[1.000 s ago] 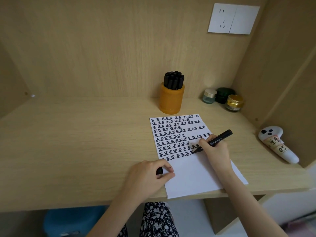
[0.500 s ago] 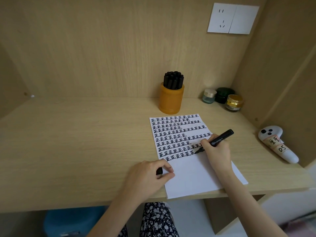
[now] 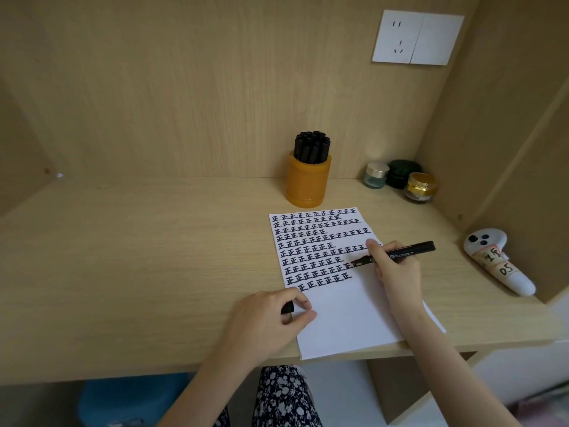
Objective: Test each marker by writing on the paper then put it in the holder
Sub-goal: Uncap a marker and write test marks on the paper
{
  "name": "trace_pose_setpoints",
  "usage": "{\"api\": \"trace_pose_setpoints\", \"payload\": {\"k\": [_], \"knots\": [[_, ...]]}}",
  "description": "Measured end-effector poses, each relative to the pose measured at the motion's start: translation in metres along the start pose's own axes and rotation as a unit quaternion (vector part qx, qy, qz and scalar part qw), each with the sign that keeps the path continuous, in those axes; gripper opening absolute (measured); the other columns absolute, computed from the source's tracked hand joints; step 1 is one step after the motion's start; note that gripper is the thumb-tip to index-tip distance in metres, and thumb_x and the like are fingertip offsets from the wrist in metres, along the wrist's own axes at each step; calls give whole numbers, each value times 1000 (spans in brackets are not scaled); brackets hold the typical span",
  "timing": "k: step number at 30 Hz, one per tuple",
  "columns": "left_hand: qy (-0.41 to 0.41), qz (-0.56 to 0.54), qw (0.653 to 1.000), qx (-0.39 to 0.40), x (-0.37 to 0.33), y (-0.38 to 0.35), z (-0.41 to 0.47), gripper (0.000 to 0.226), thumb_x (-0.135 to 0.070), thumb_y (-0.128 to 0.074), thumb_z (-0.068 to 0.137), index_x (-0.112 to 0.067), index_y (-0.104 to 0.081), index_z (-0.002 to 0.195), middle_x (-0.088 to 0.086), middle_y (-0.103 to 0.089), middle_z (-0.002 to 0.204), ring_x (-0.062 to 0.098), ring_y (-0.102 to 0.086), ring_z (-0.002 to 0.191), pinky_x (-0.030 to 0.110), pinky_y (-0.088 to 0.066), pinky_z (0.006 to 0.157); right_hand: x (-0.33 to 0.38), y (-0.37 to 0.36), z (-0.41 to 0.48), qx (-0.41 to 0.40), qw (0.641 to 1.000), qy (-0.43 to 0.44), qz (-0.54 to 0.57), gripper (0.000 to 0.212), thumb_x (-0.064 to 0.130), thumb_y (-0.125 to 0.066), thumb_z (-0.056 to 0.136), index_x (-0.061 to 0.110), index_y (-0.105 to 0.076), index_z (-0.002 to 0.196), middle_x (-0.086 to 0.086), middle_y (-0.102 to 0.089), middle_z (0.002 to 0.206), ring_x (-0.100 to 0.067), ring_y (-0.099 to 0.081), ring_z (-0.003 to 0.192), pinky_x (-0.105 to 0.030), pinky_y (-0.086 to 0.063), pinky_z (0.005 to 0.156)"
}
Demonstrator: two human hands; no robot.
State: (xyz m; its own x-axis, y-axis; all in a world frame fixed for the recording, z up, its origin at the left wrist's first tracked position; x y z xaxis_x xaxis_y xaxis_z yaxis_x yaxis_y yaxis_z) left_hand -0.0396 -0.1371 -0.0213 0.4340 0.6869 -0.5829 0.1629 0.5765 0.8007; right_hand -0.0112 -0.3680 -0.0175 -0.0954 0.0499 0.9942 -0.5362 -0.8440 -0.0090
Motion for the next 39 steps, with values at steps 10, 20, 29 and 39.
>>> {"api": "trace_pose_setpoints", "payload": {"k": [10, 20, 29, 39], "knots": [[34, -265, 964, 0, 0, 11, 1, 20, -29, -44, 96, -34, -36, 113, -16, -65, 99, -6, -57, 98, 26, -41, 98, 27, -29, -25, 163, 974, -78, 138, 21, 25, -61, 91, 14, -55, 74, 0, -46, 49, -15, -39, 47, -21, -30, 45], [57, -312, 944, -87, 4, 37, -2, 25, -31, -72, 76, -25, -58, 95, -12, -72, 95, 29, -62, 94, 47, -47, 90, 53, -60, -53, 195, 972, -28, 131, 35, 12, -63, 89, 16, -40, 63, 0, -30, 47, -13, -24, 42, -26, -15, 45], [44, -305, 943, -122, -2, 41, -1, 18, -22, -74, 77, -26, -59, 87, -19, -69, 92, 15, -57, 74, 25, -44, 71, 55, -67, -62, 230, 970, 2, 72, 29, 12, -67, 86, 11, -48, 64, -3, -42, 45, -11, -36, 40, -18, -30, 40], [9, -346, 928, -136, -17, 46, 2, 9, -8, -65, 84, -15, -59, 84, -9, -73, 78, 2, -67, 78, 18, -49, 77, 60, -81, -61, 244, 966, 39, 80, 36, 5, -61, 90, 9, -43, 60, -2, -35, 40, -14, -29, 39, -20, -25, 42]]}}
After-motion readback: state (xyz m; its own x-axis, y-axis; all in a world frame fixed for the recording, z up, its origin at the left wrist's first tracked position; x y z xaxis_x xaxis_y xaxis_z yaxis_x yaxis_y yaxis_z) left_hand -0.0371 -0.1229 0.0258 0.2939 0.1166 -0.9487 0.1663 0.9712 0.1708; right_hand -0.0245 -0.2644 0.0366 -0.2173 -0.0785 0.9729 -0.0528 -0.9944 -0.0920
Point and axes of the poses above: each hand's wrist, its own z-axis towards the middle knuckle, its own y-axis out of the back of the hand, x = y × z, the point moved 6 cm from there along z, towards the middle knuckle
